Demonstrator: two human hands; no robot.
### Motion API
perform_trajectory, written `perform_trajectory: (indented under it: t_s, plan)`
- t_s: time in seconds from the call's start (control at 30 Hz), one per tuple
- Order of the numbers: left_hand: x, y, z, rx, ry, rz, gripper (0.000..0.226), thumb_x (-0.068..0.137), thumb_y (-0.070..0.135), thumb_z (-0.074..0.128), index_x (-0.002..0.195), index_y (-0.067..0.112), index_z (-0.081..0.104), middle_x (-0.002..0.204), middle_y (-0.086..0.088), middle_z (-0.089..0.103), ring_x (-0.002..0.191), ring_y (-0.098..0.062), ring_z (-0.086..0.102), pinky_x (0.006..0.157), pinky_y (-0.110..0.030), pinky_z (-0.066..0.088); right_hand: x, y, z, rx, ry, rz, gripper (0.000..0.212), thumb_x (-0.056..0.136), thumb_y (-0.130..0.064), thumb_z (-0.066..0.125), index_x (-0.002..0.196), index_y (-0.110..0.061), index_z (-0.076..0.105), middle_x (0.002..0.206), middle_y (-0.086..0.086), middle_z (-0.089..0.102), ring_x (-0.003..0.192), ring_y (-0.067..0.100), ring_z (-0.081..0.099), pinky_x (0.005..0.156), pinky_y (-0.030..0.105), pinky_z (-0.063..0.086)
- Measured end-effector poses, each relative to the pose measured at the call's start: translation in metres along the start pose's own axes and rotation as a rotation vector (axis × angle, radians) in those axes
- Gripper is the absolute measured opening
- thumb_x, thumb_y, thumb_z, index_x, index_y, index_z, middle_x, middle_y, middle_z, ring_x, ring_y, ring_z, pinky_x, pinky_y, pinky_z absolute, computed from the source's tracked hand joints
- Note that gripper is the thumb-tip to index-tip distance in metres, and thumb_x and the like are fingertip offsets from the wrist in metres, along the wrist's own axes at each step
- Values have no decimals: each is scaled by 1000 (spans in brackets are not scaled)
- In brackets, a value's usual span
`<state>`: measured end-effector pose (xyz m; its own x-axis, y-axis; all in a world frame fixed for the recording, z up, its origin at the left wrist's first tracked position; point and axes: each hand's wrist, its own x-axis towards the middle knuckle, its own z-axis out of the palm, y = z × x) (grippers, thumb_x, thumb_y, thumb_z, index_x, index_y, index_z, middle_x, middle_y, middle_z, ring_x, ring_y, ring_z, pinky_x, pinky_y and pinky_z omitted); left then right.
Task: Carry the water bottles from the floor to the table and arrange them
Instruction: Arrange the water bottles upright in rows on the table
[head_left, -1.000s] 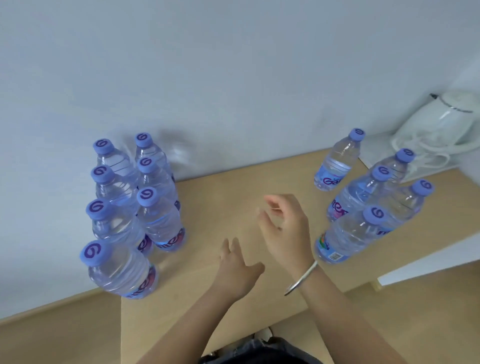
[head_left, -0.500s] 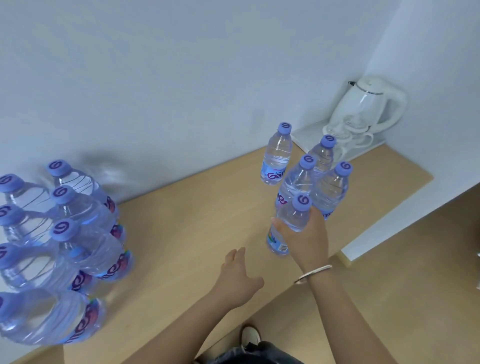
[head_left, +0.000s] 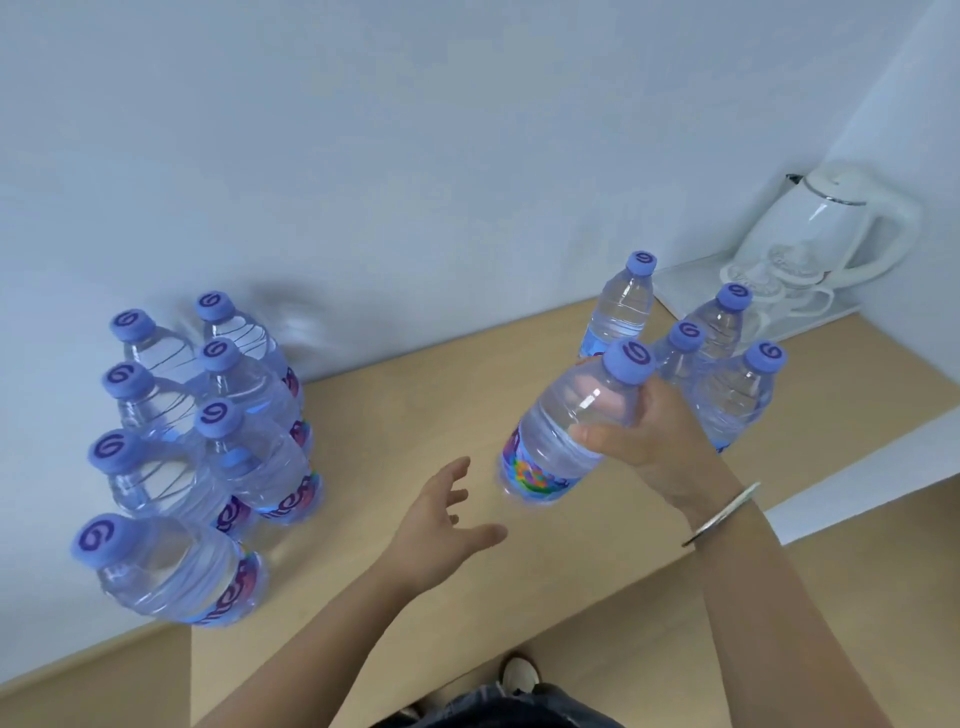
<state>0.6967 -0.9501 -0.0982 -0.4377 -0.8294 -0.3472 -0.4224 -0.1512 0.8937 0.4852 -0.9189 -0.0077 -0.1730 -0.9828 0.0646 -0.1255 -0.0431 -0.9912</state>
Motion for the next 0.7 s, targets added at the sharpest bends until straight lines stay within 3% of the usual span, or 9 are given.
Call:
perform_trajectory:
  t_s: [0.17,0.27,0.37,0.43,0.5,0.57,0.63,0.7]
  plan:
    - [-18,15,-30,-102,-26,97,96,63,2,82,141,27,32,135,7,49,118,-12,52,101,-33,44,22,-34,23,113,-359,-62,43,63,4,64,98,-21,65,95,-8,71,99,11,65,83,22,51]
    - [-32,18,-39,-168,-103,186,88,60,-8,79,133,21,41,121,1,62,108,-13,61,91,-29,51,35,-43,42,143,-554,-50,45,56,-6,68,98,-22,67,101,-4,70,109,19,61,93,34,51]
    - [-45,16,-46,-276,-105,183,73,55,-5,79,119,10,49,106,-7,66,93,-16,65,77,-35,56,41,-41,63,187,-696,9,55,50,-18,66,106,-17,62,103,-4,71,107,17,63,94,34,50]
    - [-51,11,-48,-267,27,173,72,48,6,84,113,11,51,102,-8,67,89,-18,66,76,-39,57,43,-42,78,215,-685,29,51,51,-21,66,102,-21,65,104,-6,71,104,11,64,92,28,51]
    - [-54,5,-47,-227,242,145,72,44,14,88,104,22,50,95,-2,67,80,-8,66,68,-27,56,44,-47,94,162,-617,16,37,57,-25,68,94,-17,69,95,-11,70,94,4,64,84,21,51]
    - [-56,2,-44,-219,461,105,71,45,13,90,95,31,44,93,4,63,73,1,63,60,-14,49,43,-50,112,-24,-572,-62,25,69,-25,70,91,-13,64,85,-11,66,82,5,62,73,21,49]
    - [-57,-1,-45,-194,648,77,71,47,14,89,92,34,39,99,2,56,81,-3,61,61,-13,48,37,-44,131,-255,-461,-119,41,70,-40,73,99,-15,57,89,-9,65,83,6,62,73,25,49]
    - [-60,-5,-47,-147,743,55,72,48,18,89,97,32,38,105,2,49,93,-11,57,72,-20,50,28,-39,147,-317,-235,-31,62,58,-57,74,105,-25,50,95,-17,63,88,-2,60,73,22,49]
